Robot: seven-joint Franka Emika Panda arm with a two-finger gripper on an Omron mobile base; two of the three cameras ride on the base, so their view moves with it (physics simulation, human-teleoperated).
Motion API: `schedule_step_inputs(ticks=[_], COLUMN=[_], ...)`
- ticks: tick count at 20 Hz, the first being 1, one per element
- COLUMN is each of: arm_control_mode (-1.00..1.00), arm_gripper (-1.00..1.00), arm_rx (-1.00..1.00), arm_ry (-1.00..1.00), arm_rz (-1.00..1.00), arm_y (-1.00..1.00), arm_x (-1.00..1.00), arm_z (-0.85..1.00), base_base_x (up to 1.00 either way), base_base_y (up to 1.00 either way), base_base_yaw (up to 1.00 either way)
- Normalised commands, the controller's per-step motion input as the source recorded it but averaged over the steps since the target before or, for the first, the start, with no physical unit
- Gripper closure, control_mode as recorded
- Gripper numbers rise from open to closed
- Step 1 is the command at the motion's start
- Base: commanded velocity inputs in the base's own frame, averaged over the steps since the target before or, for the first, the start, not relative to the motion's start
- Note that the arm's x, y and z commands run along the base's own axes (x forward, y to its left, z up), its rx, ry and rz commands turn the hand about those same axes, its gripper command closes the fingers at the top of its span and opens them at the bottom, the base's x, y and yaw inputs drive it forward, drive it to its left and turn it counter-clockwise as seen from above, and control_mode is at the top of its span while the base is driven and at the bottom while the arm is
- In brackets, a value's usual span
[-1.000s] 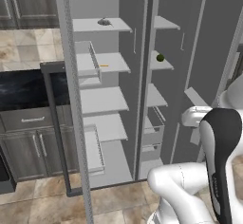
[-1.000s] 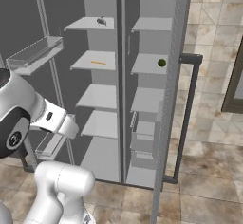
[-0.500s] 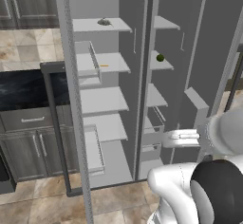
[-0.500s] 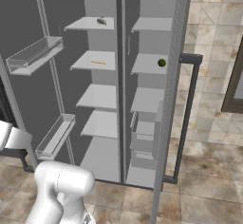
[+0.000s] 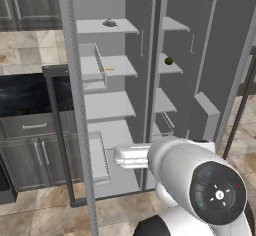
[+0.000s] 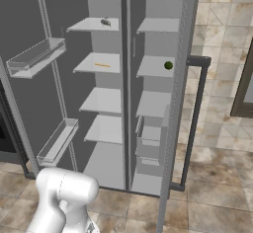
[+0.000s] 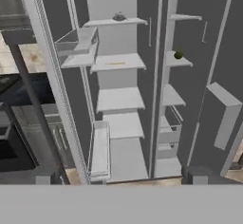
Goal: Pick up the frozen fish from the freezer, place it on any shelf in the fridge, and close the fridge and freezer doors when done.
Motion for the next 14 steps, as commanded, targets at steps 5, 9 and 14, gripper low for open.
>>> schedule_step_inputs(ticks=[5, 9, 14], arm_control_mode=[-1.00, -1.00, -1.00], arm_gripper=[-1.00, -1.00, -1.00], arm_rx=[0.00, 0.00, 0.00], arm_ry=[-0.28, -0.23, -0.15], arm_rz=[-0.12, -0.28, -0.37], arm_y=[1.00, 1.00, 1.00], arm_x=[0.46, 0.84, 0.87], arm_z=[0.00, -0.04, -0.10], base_base_x=[0.00, 0.00, 0.00], base_base_y=[0.00, 0.00, 0.00], base_base_yaw=[0.00, 0.00, 0.00])
